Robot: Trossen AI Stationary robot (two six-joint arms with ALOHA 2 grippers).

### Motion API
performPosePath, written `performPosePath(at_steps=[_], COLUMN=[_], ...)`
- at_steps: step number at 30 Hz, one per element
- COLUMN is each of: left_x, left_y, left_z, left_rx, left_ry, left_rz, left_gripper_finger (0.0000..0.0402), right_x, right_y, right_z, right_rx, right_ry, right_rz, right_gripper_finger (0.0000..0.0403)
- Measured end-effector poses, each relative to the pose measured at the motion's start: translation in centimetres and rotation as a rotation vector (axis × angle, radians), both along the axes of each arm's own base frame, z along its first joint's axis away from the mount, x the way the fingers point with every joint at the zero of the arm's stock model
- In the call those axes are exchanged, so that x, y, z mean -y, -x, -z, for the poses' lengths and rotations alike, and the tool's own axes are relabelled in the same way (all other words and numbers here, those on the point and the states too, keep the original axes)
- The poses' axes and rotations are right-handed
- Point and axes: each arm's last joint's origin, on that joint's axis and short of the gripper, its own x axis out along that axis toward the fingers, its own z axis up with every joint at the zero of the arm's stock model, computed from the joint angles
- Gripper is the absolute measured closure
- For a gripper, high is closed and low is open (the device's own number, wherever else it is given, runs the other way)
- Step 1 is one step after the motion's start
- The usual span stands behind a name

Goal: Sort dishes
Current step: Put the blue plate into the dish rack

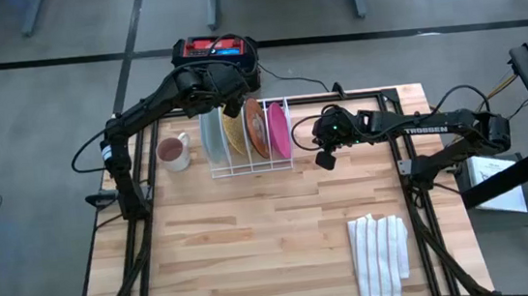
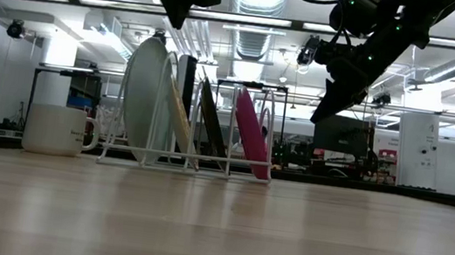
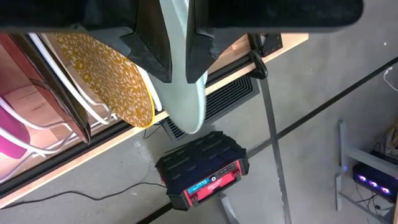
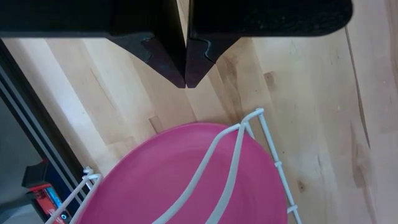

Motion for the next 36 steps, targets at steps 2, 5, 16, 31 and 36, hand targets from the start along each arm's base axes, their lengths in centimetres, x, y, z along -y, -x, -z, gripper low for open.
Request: performPosePath(at_steps=[2,5,16,31,36], left_x=[0.0,0.0,0.4,0.3,0.2], left_y=[0.0,0.0,-0.4,-0.5,-0.5], left_z=[0.0,0.0,1.2,2.6,3.2], left_rx=[0.0,0.0,-0.039,-0.092,-0.115], left_ry=[0.0,0.0,0.07,0.089,0.098], left_rz=[0.0,0.0,0.047,0.041,0.038], left_gripper_finger=[0.0365,0.0365,0.0365,0.0365,0.0365], right_x=[0.0,0.0,0.0,0.0,0.0], right_y=[0.0,0.0,0.0,0.0,0.0], right_z=[0.0,0.0,0.0,0.1,0.1], right_rx=[0.0,0.0,0.0,-0.003,-0.003], right_ry=[0.0,0.0,0.0,-0.001,-0.001], right_rz=[0.0,0.0,0.0,0.0,0.0], right_gripper_finger=[0.0403,0.0403,0.0403,0.0403,0.0403])
